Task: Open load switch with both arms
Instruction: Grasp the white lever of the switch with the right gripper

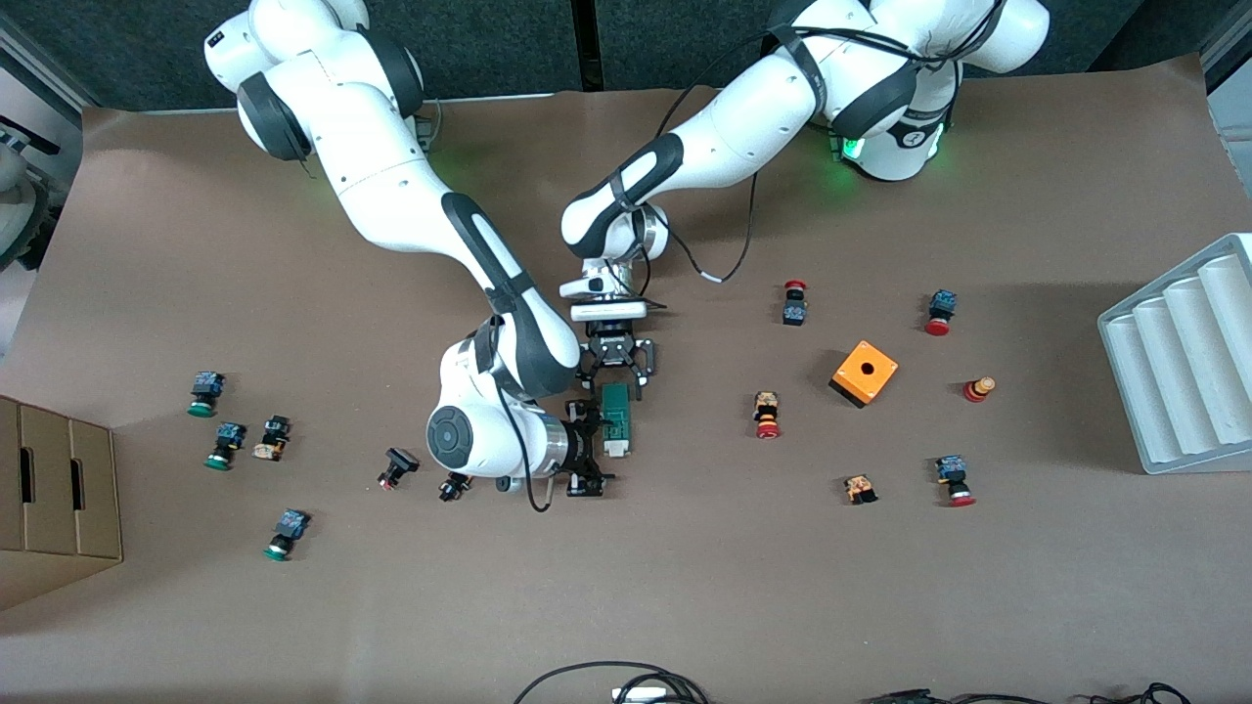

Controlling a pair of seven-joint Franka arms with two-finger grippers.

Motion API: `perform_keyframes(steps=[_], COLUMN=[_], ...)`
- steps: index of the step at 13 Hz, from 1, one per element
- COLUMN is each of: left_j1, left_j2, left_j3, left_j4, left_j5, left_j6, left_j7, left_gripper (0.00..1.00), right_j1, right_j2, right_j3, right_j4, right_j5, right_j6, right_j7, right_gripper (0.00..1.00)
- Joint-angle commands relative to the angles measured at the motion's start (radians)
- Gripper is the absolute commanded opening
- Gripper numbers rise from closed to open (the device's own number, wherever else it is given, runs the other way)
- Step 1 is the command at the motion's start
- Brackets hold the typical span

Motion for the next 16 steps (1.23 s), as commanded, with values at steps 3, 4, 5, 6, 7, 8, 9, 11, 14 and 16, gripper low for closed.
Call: perform_keyframes(steps=[3,4,5,6,7,8,9,11,14,16], left_j1=[-0.017,-0.017,-0.017,-0.017,-0.017,-0.017,-0.017,-0.017,-0.017,-0.017], left_j2=[-0.003,-0.003,-0.003,-0.002,-0.003,-0.002,-0.002,-0.003,-0.002,-0.002], left_j3=[0.012,0.012,0.012,0.012,0.012,0.012,0.012,0.012,0.012,0.012], left_j4=[-0.003,-0.003,-0.003,-0.003,-0.003,-0.003,-0.003,-0.003,-0.003,-0.003], left_j5=[0.018,0.018,0.018,0.018,0.018,0.018,0.018,0.018,0.018,0.018], left_j6=[-0.018,-0.018,-0.018,-0.018,-0.018,-0.018,-0.018,-0.018,-0.018,-0.018], left_j7=[-0.028,-0.028,-0.028,-0.028,-0.027,-0.027,-0.028,-0.028,-0.027,-0.027], left_gripper=[0.82,0.82,0.83,0.82,0.82,0.82,0.82,0.82,0.82,0.83], right_j1=[0.023,0.023,0.023,0.023,0.023,0.021,0.02,0.02,0.021,0.021], right_j2=[0.034,0.034,0.034,0.034,0.032,0.031,0.026,0.023,0.025,0.025], right_j3=[-0.008,-0.008,-0.008,-0.008,-0.008,-0.008,-0.011,-0.014,-0.014,-0.014], right_j4=[0.039,0.037,0.036,0.034,0.034,0.034,0.034,0.036,0.037,0.04], right_j5=[0.025,0.025,0.025,0.025,0.024,0.022,0.019,0.019,0.021,0.025], right_j6=[-0.003,-0.007,-0.009,-0.01,-0.013,-0.023,-0.033,-0.05,-0.04,-0.04], right_j7=[0.015,0.015,0.015,0.015,0.015,0.014,0.011,0.011,0.012,0.014], right_gripper=[0.83,0.81,0.76,0.75,0.75,0.75,0.75,0.74,0.69,0.62])
